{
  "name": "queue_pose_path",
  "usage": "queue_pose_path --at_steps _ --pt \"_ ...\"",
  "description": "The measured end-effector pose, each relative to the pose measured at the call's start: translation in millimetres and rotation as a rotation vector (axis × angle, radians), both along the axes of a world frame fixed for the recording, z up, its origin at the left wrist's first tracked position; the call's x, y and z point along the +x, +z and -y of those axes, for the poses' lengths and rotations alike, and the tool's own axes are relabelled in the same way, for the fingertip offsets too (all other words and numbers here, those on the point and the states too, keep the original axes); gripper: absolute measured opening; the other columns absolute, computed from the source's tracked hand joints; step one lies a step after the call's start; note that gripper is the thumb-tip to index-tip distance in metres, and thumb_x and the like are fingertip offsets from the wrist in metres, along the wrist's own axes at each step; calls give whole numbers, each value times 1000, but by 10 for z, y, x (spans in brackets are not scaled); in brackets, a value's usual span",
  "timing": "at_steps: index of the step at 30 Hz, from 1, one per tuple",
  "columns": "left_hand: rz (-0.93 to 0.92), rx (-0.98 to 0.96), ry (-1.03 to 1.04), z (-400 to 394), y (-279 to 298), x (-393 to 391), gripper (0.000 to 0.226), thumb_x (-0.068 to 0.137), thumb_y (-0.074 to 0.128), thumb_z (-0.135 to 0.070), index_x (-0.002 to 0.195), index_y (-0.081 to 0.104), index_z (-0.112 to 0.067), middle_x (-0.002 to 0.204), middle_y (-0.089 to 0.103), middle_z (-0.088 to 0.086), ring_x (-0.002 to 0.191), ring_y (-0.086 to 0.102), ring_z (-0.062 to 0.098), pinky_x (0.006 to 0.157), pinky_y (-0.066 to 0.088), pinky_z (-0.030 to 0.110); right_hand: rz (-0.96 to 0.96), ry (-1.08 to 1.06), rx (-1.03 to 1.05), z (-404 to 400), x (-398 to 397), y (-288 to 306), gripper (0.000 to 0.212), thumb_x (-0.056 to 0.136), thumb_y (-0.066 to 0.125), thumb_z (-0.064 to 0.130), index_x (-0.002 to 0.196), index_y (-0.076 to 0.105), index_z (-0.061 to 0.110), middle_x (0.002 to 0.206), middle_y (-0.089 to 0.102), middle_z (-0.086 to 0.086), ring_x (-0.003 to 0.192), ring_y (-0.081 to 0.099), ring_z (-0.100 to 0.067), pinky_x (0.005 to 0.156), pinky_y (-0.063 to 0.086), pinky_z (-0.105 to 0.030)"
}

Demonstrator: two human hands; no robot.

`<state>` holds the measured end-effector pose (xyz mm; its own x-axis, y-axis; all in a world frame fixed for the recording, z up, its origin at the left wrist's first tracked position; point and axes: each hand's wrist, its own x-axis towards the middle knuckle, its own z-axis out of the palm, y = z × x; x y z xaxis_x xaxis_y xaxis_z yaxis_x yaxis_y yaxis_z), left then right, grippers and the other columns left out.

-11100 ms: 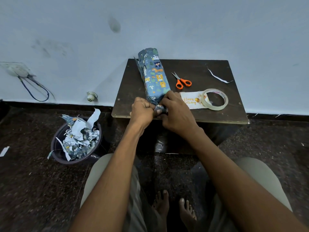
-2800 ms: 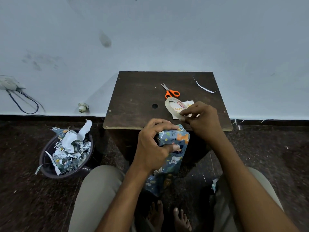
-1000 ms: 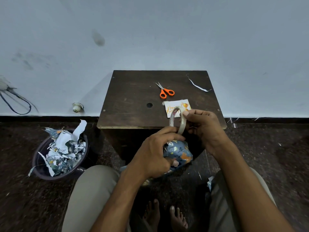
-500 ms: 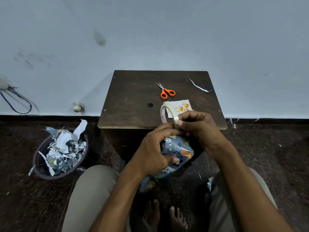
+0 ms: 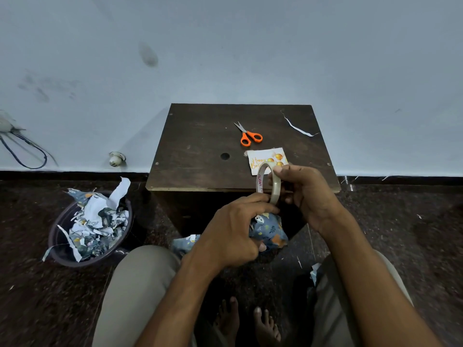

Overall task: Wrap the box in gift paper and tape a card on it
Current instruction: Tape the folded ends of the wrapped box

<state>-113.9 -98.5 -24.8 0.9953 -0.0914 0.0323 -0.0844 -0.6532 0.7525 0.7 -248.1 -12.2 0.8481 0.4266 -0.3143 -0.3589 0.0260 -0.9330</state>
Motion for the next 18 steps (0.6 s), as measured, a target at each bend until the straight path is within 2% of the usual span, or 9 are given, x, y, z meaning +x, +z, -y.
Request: queue_pose_path --at_steps 2,5,7,9,12,14,16,18 --pt "-6 45 -15 8 0 5 77 55 89 -13 127 67 -27 136 55 -23 124 52 0 103 49 34 -38 -43 -27 -8 -6 -7 24 79 73 31 84 72 8 69 59 -4 58 45 -15 52 32 -26" --pt "-19 51 -38 8 -13 3 77 54 88 -14 127 68 -26 135 55 -23 122 54 2 99 51 35 -48 -79 -29 -18 -4 -21 18 90 68 24 89 75 7 60 54 3 48 38 -8 43 29 -19" --pt "-40 -21 -22 -6 -32 3 77 53 89 -12 125 69 -27 134 52 -28 121 52 -6 101 50 26 -37 -58 -10 -12 -5 -16 14 90 68 22 86 74 9 61 54 3 51 39 -8 45 29 -19" --pt "-45 -120 20 -22 -48 7 78 52 90 -6 123 71 -29 136 46 -33 125 46 -15 103 42 12 -25 -9 32 -2 -9 -1 10 87 70 21 82 71 13 67 60 0 58 45 -11 49 32 -20" --pt "-24 -199 60 -36 -53 23 80 54 93 -3 126 70 -28 145 40 -27 134 40 -11 102 35 4 -8 43 103 12 -22 16 7 76 75 20 79 72 15 76 69 -4 60 56 -11 49 35 -18" --pt "-5 -234 62 -35 -43 36 79 55 94 -4 127 69 -22 141 43 -29 132 46 -8 103 41 10 26 87 104 24 -31 12 15 74 80 15 86 72 10 76 70 -4 57 55 -8 47 33 -17" --pt "11 -239 53 -38 -42 46 78 54 94 -6 126 68 -17 137 49 -21 129 53 2 104 50 27 24 117 101 28 -33 13 20 74 80 12 91 72 7 77 68 -7 56 50 -9 47 32 -18" --pt "19 -206 45 -41 -34 39 76 52 91 -9 124 69 -19 133 53 -19 124 57 6 101 53 34 -7 109 90 34 -25 18 23 71 81 11 92 72 6 83 67 -12 56 48 -9 46 32 -17"
